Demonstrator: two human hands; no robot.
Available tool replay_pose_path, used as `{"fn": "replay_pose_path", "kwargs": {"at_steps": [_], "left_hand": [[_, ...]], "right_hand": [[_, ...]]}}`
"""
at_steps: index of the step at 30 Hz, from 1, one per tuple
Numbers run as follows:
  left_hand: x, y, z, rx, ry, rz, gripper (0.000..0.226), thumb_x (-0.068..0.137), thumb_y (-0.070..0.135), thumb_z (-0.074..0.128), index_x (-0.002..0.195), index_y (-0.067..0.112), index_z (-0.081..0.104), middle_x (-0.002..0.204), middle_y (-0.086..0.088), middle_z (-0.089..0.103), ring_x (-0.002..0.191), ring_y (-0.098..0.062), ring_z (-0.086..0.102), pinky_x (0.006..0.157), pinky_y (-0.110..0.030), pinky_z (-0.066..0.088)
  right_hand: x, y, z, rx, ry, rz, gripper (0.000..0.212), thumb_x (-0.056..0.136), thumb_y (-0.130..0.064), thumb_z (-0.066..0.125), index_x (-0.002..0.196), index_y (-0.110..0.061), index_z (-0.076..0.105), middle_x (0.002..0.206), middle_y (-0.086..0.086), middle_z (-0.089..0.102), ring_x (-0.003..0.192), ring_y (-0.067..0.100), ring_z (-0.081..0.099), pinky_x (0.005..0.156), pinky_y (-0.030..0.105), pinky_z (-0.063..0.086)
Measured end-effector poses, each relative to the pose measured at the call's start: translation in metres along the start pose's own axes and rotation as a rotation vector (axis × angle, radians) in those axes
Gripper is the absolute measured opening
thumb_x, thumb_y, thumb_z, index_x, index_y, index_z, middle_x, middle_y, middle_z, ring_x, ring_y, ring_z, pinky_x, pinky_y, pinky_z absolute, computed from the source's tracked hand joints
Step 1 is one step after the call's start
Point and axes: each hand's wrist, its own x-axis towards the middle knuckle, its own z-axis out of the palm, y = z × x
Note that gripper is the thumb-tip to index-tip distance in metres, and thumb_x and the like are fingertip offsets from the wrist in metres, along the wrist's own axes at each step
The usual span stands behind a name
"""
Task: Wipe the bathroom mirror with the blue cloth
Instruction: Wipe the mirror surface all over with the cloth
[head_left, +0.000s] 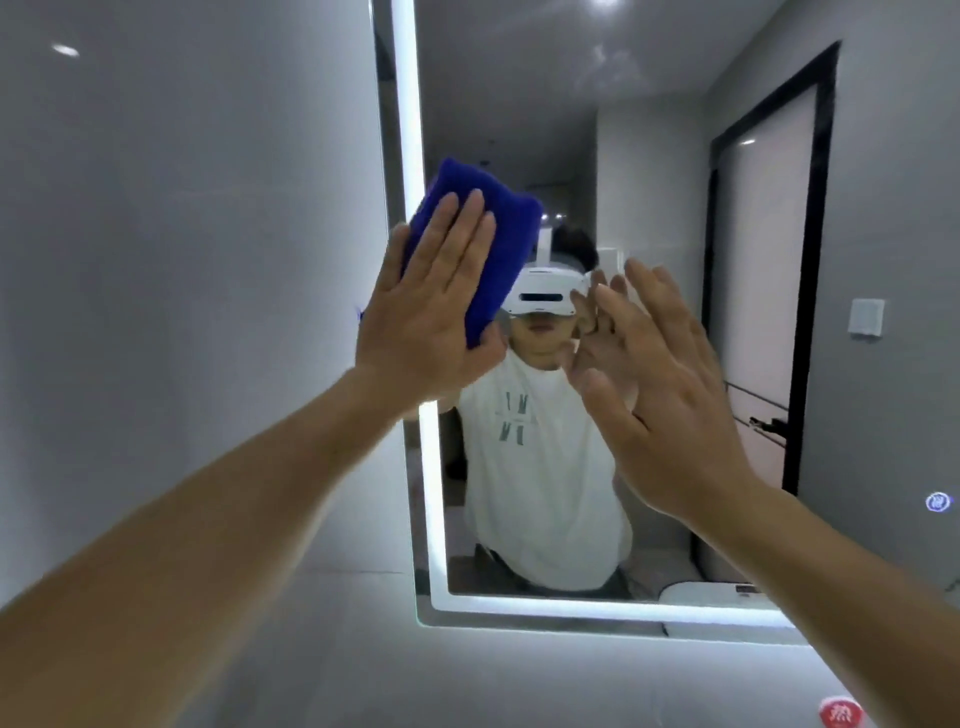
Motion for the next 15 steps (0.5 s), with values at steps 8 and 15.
{"fn": "replay_pose_path", "kwargs": {"at_steps": [8, 15], "left_hand": [[-0.125, 0.039, -0.001, -0.161, -0.305, 0.685, 0.073, 0.093, 0.039, 0.042, 0.156, 0.017, 0.015, 0.164, 0.002, -0.002, 0.152, -0.021, 0.01, 0.122, -0.048, 0.009], [0.001, -0.047, -0.017, -0.065, -0.323, 0.967, 0.078, 0.087, 0.038, 0.046, 0.156, 0.014, 0.019, 0.164, -0.002, 0.014, 0.152, -0.022, 0.01, 0.121, -0.051, 0.017]], "right_hand": [[-0.009, -0.01, -0.002, -0.051, -0.027, -0.014, 0.062, 0.091, -0.034, 0.034, 0.152, -0.023, 0.029, 0.163, -0.011, 0.009, 0.149, 0.004, -0.001, 0.122, 0.042, 0.013], [0.025, -0.016, -0.005, -0.051, 0.005, -0.105, 0.062, 0.09, -0.036, 0.03, 0.15, -0.021, 0.033, 0.162, -0.01, 0.011, 0.149, 0.003, 0.0, 0.121, 0.033, 0.009]]}}
